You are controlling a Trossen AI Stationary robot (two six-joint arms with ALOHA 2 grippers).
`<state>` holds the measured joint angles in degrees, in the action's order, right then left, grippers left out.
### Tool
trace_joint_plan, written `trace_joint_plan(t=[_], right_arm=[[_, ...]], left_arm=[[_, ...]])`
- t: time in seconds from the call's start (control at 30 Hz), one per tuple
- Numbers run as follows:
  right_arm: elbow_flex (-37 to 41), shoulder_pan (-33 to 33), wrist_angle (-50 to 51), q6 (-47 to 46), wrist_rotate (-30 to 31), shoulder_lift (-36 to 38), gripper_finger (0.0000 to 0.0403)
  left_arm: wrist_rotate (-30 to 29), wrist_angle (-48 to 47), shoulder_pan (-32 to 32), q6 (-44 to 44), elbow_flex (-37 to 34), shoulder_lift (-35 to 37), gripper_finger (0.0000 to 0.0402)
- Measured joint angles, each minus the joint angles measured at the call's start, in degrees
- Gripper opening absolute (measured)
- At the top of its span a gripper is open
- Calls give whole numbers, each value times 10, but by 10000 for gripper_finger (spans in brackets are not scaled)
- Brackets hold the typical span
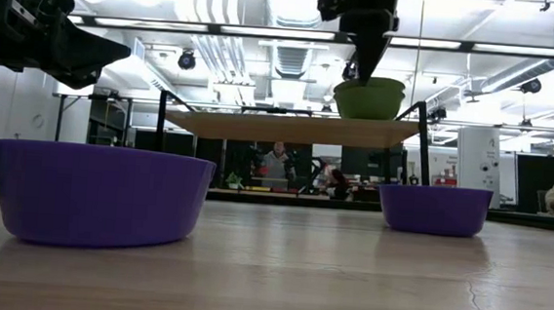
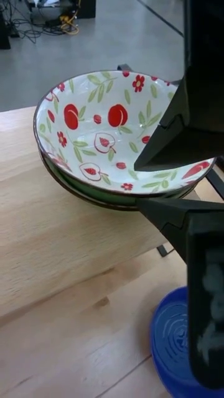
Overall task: Pick & Place Mini bowls
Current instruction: Stack the right white patterned bowl on top of the white patterned bowl on the shelf, then put the top right blue bowl on the shelf
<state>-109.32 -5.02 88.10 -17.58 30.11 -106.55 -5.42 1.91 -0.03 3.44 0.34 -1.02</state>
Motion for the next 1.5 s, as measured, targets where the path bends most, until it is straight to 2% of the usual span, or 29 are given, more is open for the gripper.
trace_joint_plan(t=[0.57, 0.83, 1.0, 1.5], right_arm=[[-2, 1, 0, 0, -3, 16, 80], [-2, 1, -4, 6, -54, 16, 80], [-2, 1, -7, 4, -65, 16, 80], [-26, 1, -15, 11, -51, 23, 80]], left_arm=[[0, 0, 0, 0, 0, 0, 0], [0, 0, 0, 0, 0, 0, 0], [0, 0, 0, 0, 0, 0, 0], [0, 0, 0, 0, 0, 0, 0]])
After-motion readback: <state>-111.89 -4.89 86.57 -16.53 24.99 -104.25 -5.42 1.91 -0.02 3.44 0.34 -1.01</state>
